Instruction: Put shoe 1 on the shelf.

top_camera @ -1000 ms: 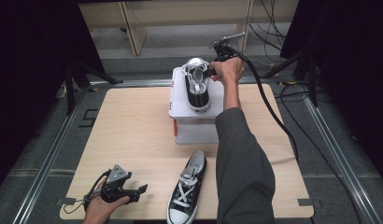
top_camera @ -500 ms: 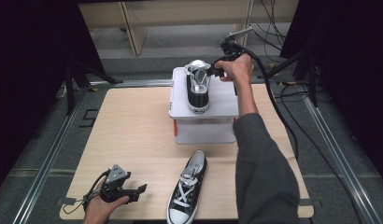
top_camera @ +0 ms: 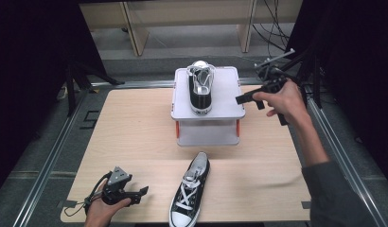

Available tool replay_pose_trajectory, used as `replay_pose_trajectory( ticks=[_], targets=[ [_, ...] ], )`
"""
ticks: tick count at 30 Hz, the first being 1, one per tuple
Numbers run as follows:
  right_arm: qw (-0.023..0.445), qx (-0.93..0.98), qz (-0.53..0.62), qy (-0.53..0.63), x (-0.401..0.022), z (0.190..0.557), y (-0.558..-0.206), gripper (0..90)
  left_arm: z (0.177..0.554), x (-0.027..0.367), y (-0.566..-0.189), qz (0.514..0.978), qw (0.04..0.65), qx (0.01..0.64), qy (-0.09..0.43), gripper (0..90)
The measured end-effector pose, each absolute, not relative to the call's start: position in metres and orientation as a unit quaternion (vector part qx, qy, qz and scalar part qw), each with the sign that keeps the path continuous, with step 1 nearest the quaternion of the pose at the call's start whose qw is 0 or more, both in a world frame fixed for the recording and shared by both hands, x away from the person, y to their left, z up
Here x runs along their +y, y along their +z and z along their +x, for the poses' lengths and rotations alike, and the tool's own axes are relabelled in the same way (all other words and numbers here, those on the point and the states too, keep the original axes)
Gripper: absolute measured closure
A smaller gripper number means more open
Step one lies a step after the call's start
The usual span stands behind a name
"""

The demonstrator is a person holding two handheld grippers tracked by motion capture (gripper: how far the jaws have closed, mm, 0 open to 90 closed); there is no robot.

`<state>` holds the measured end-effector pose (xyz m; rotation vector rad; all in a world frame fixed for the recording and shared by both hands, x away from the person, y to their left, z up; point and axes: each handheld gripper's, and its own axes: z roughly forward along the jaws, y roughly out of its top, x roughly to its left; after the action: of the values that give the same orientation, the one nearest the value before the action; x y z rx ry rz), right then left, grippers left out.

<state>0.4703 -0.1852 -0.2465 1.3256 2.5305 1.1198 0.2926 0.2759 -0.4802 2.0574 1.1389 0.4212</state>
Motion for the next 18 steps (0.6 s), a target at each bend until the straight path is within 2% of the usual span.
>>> replay_pose_trajectory(
  ticks=[4,9,18],
  targets=[
    [0.034,0.830,0.421,0.364,-0.194,0.448,-0.252,50.5,0.292,0.275,-0.481,0.802,0.370,0.441,0.162,18.4],
    [0.018,0.846,0.393,0.361,-0.200,0.410,-0.276,49.1,0.292,0.275,-0.481,0.801,0.370,0.443,0.161,18.4],
    [-0.013,0.868,0.344,0.357,-0.188,0.381,-0.327,45.1,0.293,0.276,-0.481,0.803,0.368,0.440,0.163,18.4]
  ],
)
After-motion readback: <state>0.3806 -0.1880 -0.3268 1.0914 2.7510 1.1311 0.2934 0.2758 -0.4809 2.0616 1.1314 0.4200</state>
